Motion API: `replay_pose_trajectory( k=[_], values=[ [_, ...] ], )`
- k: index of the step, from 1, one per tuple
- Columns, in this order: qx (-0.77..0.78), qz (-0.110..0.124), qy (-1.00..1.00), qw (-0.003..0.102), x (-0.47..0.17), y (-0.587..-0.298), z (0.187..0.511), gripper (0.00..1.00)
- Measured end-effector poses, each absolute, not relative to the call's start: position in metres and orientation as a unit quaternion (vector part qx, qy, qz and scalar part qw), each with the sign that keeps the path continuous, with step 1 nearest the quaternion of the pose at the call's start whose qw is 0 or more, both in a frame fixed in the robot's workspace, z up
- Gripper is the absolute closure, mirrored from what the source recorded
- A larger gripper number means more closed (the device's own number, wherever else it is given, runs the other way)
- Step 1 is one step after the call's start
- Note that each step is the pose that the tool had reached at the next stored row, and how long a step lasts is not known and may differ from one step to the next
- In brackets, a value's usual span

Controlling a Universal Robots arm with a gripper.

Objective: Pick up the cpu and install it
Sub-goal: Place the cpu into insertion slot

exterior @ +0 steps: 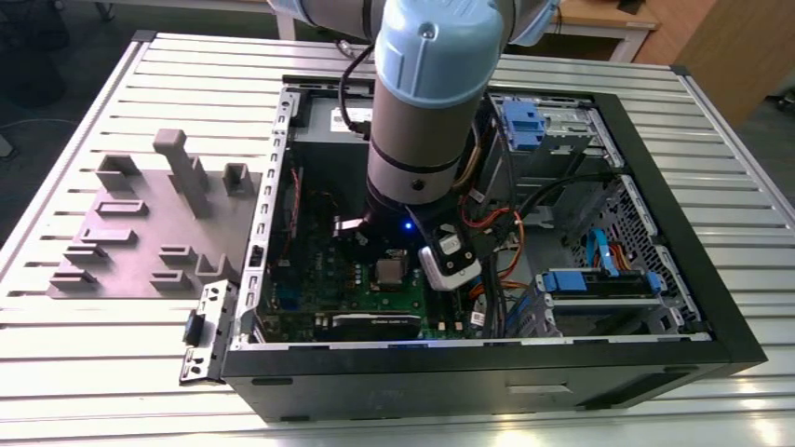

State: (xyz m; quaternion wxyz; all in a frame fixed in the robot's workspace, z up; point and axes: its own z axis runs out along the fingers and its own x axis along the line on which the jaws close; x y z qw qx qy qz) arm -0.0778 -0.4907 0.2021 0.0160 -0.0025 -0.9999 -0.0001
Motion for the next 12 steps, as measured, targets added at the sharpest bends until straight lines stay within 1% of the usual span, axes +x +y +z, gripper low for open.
replay_pose_trajectory(
  k=[4,12],
  values=[
    [-0.003,0.000,-1.000,0.016,-0.0786,-0.4906,0.1960,0.53],
    [-0.003,-0.001,-1.000,0.016,-0.0805,-0.4903,0.1940,0.53]
  ],
)
